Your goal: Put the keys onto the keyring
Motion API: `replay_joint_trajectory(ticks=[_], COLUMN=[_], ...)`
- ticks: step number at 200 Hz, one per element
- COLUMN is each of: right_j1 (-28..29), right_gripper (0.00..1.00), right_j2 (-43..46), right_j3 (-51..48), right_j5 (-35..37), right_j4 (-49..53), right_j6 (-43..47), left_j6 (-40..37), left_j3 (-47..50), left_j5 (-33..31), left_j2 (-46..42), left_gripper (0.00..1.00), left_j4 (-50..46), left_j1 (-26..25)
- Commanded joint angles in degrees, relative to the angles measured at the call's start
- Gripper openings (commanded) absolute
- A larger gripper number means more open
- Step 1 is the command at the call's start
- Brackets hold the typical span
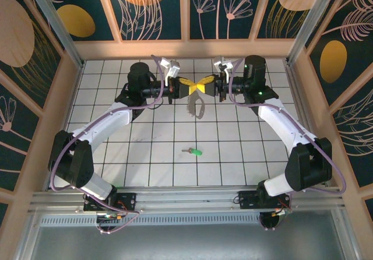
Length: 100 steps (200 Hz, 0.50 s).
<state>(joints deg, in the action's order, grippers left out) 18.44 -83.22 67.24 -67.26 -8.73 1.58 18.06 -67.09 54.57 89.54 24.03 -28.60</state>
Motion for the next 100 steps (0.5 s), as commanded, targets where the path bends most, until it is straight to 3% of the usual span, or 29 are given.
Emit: replay_joint_trajectory(ticks=[1, 10, 28, 100], right_j1=[-0.90, -1.88, -4.14, -2.82], right_gripper=[0.05, 0.19, 0.29, 0.50], right_j2=[0.31, 0.88, 2.59, 4.17], right_j3=[0.36, -0.87, -4.02, -8.67], right_j5=[1.29, 2.15, 3.79, 7.06], right_j4=[-3.47, -6.54, -13.11, -12.32], right_j6=[-0.88, -3.39, -8.59, -8.12], left_j6=[-1.16, -1.81, -2.66, -4.59], left_j3=[-0.72, -0.87, -1.36, -2.65], left_j5=[-1.85, -2.29, -2.53, -0.29], left_j2=[-0.89, -1.11, -1.47, -3.27], left_gripper=[0.00, 0.00, 0.00, 0.00], left_j4=[0.61, -0.05, -1.36, -3.27], left_j1=[-0.32, -0.32, -0.32, -0.32])
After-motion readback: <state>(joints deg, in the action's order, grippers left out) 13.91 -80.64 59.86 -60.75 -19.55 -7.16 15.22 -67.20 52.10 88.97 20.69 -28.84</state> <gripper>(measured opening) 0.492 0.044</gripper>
